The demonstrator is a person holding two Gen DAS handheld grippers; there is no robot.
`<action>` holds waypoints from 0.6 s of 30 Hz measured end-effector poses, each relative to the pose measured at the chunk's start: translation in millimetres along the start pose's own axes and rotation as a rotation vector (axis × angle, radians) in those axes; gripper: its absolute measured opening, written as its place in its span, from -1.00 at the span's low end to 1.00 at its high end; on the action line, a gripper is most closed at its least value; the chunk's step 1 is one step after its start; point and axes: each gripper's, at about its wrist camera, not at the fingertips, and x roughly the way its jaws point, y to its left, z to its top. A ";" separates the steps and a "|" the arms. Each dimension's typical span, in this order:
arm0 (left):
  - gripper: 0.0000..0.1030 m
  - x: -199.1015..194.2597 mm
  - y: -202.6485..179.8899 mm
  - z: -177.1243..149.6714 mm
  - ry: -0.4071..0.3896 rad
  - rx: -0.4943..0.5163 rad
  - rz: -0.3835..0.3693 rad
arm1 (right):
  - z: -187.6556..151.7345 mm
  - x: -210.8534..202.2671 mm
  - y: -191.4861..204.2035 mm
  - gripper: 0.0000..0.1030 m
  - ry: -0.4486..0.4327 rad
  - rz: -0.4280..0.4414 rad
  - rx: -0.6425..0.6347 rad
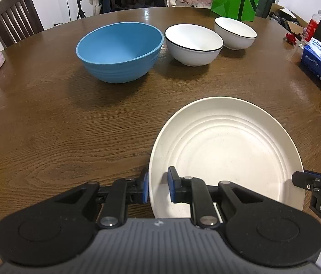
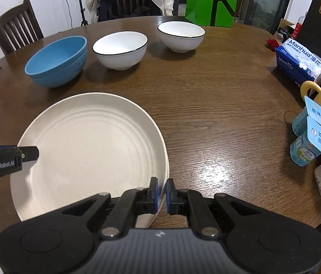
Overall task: Organize plates and bowls
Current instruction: 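Lower the cream plate onto the stacked plates and open both grippers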
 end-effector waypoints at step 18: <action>-0.65 8.3 -6.6 0.9 0.015 0.032 0.027 | -0.4 6.9 7.9 -0.84 0.006 -0.039 -0.044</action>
